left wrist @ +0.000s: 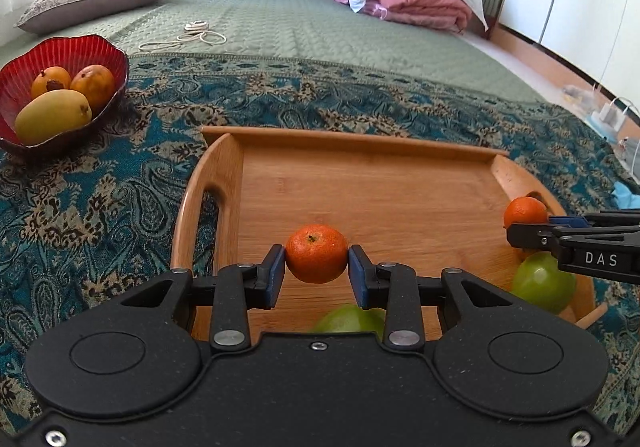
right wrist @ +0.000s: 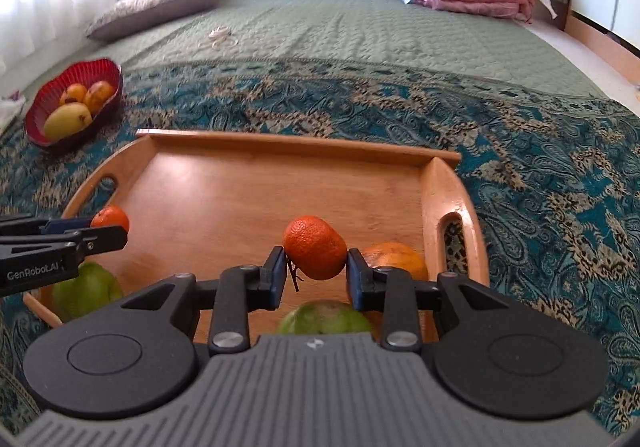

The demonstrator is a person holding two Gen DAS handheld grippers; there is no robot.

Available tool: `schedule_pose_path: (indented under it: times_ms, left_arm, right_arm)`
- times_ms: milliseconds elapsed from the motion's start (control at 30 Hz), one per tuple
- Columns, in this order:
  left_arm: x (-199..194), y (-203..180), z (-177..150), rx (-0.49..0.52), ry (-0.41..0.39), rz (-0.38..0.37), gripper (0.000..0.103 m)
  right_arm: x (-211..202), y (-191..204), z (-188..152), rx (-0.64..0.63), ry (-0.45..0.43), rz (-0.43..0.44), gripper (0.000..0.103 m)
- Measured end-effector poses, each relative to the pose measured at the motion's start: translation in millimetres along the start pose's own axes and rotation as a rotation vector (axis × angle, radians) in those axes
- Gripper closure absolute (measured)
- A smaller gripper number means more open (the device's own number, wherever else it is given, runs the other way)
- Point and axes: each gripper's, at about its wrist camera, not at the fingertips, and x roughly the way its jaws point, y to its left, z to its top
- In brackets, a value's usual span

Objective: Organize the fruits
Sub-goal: 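Carry both held tangerines up and over the wooden tray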

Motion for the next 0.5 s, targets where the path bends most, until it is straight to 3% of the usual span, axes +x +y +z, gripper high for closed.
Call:
schedule_pose_path:
  times_ms: [500]
  left_arm:
    - [11.3, 4.0, 2.7, -0.033, 0.048, -0.005, 0.070]
  right_arm:
    - [16.9, 7.5, 2.0, -0.039, 0.065, -0.017, 0.066]
